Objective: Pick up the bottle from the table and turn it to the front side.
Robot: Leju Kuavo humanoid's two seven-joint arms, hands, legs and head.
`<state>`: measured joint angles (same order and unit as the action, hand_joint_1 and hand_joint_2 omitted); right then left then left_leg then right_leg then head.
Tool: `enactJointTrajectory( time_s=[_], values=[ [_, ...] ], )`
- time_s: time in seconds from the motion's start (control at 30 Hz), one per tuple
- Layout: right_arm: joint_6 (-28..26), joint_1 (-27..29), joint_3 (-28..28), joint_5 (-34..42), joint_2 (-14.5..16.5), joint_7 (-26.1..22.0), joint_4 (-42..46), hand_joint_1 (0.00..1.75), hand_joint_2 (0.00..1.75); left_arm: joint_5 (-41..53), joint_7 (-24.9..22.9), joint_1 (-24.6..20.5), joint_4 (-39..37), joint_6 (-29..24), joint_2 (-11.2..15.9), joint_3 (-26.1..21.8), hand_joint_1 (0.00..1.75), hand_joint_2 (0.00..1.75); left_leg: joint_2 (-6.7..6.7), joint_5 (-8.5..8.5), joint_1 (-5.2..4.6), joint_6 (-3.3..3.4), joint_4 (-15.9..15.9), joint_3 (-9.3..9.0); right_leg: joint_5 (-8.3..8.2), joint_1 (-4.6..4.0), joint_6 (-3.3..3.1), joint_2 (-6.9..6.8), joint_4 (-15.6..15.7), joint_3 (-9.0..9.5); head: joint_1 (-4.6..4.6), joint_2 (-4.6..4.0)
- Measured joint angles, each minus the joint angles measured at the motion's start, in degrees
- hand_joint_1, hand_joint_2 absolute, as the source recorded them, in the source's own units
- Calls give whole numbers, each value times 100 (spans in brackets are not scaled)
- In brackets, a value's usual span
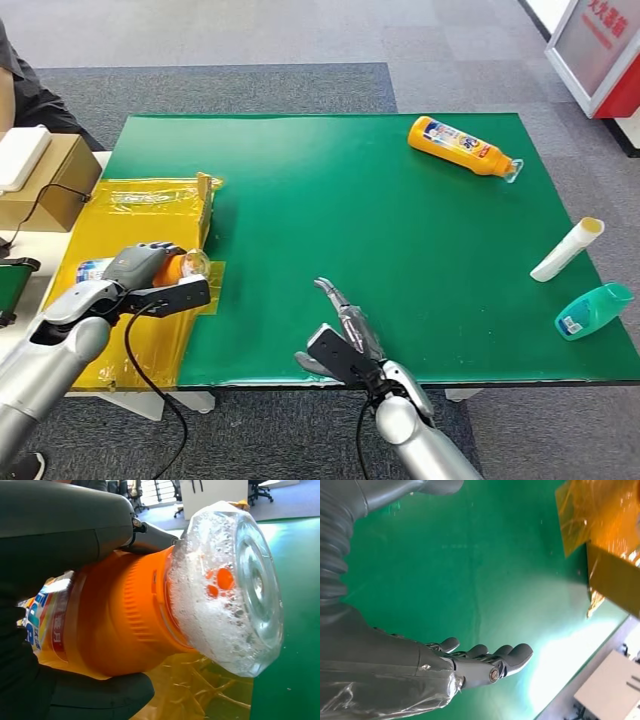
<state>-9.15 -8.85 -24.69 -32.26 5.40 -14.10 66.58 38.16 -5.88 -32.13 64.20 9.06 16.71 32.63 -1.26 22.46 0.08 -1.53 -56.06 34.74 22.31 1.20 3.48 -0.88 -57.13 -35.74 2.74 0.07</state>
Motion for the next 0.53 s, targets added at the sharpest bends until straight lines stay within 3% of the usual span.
enactJointTrajectory(
  time_s=[0.07,0.17,0.37,0.53],
  values=[
    [28,-33,-61,36,21,-19,-90,0,175,141,53,-82,-280,-5,-186,-3,32,175,1,-1,0,1,0,0,-1,0,1,-1,0,2,1,0],
    [68,-86,-135,72,45,-39,-206,0,175,276,110,-201,-650,20,-440,4,1,175,1,-1,0,2,0,1,-3,1,4,-1,0,1,1,0],
    [127,-184,-253,118,68,-67,-348,0,175,484,192,-336,-1192,-81,-851,17,0,175,1,-1,-1,2,0,2,-4,1,6,0,0,0,1,0],
    [127,-197,-279,168,68,-64,-382,0,175,492,208,-338,-1314,-185,-945,-2,0,175,1,-1,0,2,0,3,-4,0,5,0,0,-1,0,0]
  ],
)
